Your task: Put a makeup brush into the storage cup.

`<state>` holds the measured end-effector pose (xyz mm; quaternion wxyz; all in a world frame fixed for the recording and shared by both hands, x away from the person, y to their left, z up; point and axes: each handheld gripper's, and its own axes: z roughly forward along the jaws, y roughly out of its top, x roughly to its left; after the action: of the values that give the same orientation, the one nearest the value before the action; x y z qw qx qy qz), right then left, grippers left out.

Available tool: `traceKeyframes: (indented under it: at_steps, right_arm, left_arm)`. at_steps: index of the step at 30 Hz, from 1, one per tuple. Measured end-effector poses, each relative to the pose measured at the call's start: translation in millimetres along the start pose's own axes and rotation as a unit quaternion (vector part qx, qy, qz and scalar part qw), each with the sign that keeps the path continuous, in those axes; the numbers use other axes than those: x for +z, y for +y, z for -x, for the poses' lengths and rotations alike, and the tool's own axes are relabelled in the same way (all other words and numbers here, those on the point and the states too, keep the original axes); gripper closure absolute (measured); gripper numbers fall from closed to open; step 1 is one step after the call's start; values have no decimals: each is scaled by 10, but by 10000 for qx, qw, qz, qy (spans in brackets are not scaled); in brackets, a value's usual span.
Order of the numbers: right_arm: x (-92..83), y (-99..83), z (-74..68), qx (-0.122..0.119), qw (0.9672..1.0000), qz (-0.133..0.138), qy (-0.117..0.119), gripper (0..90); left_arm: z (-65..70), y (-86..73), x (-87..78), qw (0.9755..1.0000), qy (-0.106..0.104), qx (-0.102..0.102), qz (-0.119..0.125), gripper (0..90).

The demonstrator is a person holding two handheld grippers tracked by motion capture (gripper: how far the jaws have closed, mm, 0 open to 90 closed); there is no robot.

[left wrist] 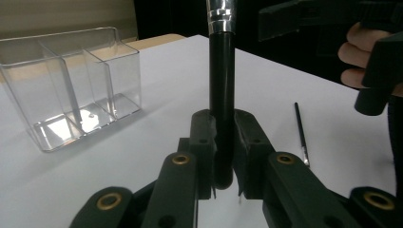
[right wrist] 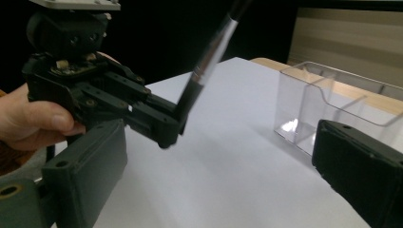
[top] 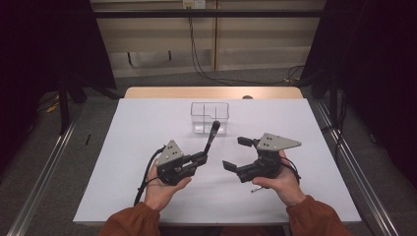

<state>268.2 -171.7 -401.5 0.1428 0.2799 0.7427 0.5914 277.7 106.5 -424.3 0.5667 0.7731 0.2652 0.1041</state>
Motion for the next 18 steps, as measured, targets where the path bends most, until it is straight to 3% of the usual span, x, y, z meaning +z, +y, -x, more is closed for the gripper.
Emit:
traceKeyframes:
  at_steps: [8,13,18]
  right_arm:
    - [186,105,-27,59,9998,81,191,104]
    - [256,119,-31,27,9999,126,101,121]
    - [327,130,1,5,9995,160,254,302]
  left_arm:
    - [56,-54,52,10000,-75,5,-27,795]
    - [59,-64,57,10000,-84,0,-41,795]
    - [61,-78,74,10000,-82,-6,-35,795]
